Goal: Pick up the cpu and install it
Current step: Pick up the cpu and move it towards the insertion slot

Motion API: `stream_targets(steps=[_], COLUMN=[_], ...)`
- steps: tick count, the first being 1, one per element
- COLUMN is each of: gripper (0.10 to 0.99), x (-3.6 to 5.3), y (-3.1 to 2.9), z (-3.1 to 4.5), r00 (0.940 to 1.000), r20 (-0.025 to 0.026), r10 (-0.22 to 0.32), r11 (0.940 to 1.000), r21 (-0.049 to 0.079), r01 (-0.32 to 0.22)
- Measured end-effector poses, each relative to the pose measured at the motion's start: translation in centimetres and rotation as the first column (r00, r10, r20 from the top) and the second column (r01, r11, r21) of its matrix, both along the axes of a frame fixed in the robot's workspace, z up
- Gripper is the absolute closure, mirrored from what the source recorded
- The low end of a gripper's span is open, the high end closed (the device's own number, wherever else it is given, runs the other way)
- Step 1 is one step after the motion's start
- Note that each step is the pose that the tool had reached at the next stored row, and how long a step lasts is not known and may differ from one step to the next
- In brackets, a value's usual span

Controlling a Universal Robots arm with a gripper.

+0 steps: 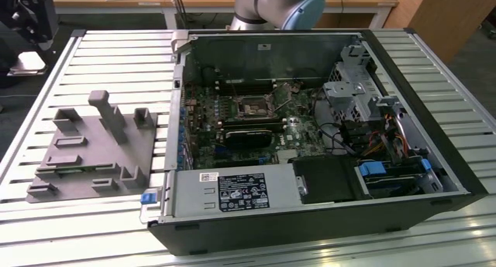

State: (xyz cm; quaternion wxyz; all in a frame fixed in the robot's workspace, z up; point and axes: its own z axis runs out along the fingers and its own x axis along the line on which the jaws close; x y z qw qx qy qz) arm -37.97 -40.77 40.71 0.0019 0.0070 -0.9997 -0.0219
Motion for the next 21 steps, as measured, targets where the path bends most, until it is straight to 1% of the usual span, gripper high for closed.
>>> stream_targets(steps=[21], gripper=[0.557], x=[2.65], y=[0.0], z=[0.0], r00=[1.0], r20=[0.0], r10=[0.0], r11=[1.0], r21=[0.0], r01=[0.0])
